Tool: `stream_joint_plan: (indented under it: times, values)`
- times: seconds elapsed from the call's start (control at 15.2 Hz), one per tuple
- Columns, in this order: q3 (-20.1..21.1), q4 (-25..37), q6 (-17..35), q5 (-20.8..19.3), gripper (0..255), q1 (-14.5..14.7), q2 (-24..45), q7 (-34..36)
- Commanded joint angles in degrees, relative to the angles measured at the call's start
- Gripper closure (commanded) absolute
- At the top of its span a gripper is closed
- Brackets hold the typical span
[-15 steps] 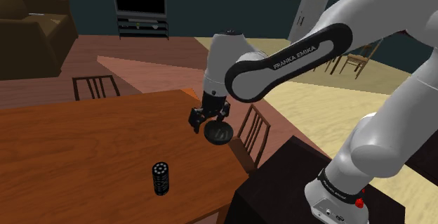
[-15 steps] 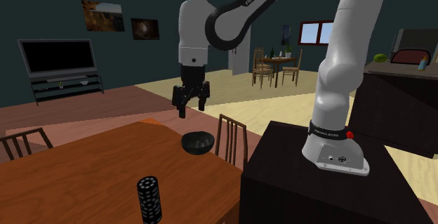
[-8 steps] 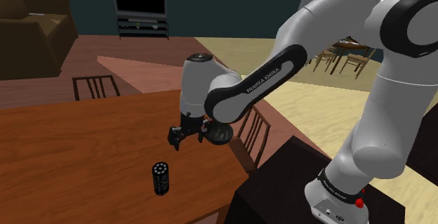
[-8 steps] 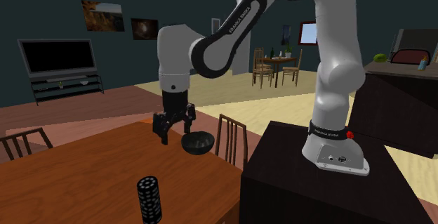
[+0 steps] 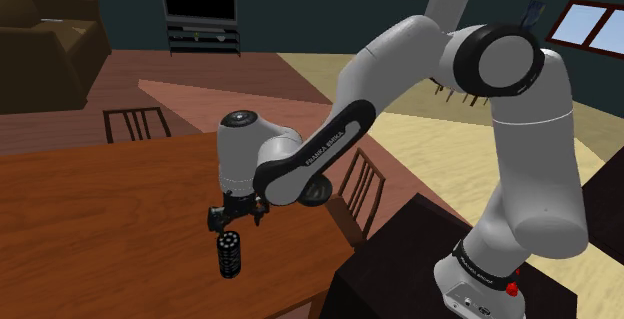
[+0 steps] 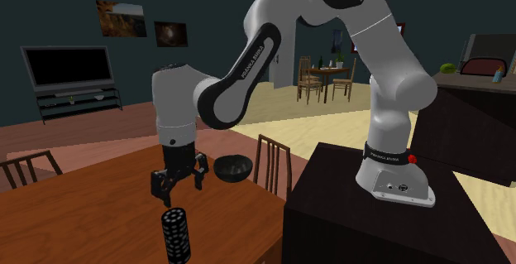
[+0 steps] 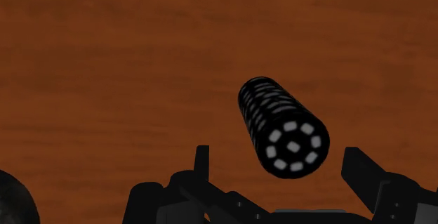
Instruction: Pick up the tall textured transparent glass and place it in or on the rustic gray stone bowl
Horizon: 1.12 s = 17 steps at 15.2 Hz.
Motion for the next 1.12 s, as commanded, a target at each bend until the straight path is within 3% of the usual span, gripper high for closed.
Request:
stream_joint_plan:
  times: [0.0,0.13,1.06]
  values:
    - [-1.33,4.05,-0.31,-1.37,0,2.16,4.27,1.74]
    - [-2.33,7.99,-0.91,-2.13,0,3.96,7.95,2.81]
    - [-4.15,9.33,2.35,-3.88,0,5.34,12.53,3.85]
